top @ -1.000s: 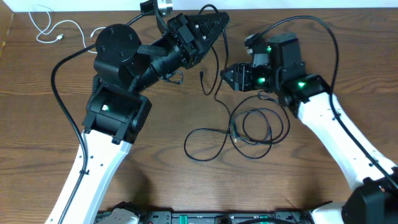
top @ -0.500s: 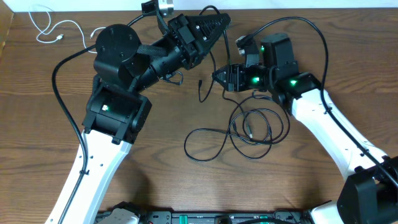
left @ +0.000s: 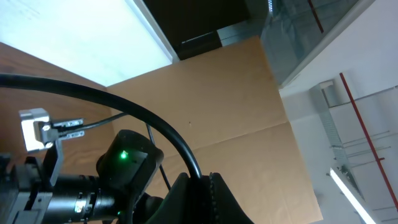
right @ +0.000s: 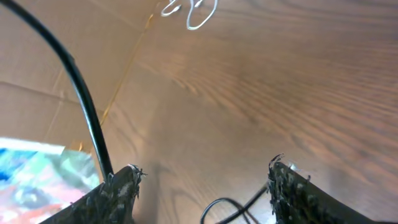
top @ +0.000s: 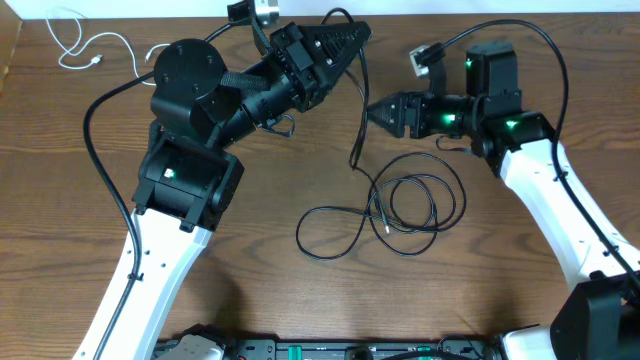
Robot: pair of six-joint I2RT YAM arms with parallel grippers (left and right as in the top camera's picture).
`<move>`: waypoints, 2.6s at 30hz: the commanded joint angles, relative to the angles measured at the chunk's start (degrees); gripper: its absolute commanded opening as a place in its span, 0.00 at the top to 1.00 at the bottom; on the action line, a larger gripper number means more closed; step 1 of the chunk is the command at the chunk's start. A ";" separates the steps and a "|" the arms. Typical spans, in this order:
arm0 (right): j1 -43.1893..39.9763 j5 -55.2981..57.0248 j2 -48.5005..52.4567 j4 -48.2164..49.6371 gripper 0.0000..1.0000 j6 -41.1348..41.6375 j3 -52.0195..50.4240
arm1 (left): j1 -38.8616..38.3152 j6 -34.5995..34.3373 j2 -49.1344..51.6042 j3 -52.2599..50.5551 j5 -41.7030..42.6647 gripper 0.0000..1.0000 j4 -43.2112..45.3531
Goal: Untangle cables
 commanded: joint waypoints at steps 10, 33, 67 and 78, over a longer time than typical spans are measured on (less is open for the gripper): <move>0.20 18.27 -1.09 -3.93 0.33 7.80 0.59 | -0.17 0.07 -0.59 0.35 0.52 0.92 0.57; 1.75 -3.28 -0.76 0.66 0.35 -3.32 0.57 | -0.17 -1.20 -0.59 0.35 0.52 0.92 0.57; 10.38 22.10 1.05 -4.13 0.98 -3.39 0.50 | -0.09 -1.99 -0.59 0.35 0.98 0.92 0.52; 4.59 33.88 1.03 -14.47 0.98 -0.28 0.50 | 6.78 -2.03 -0.61 0.35 1.03 0.92 -3.80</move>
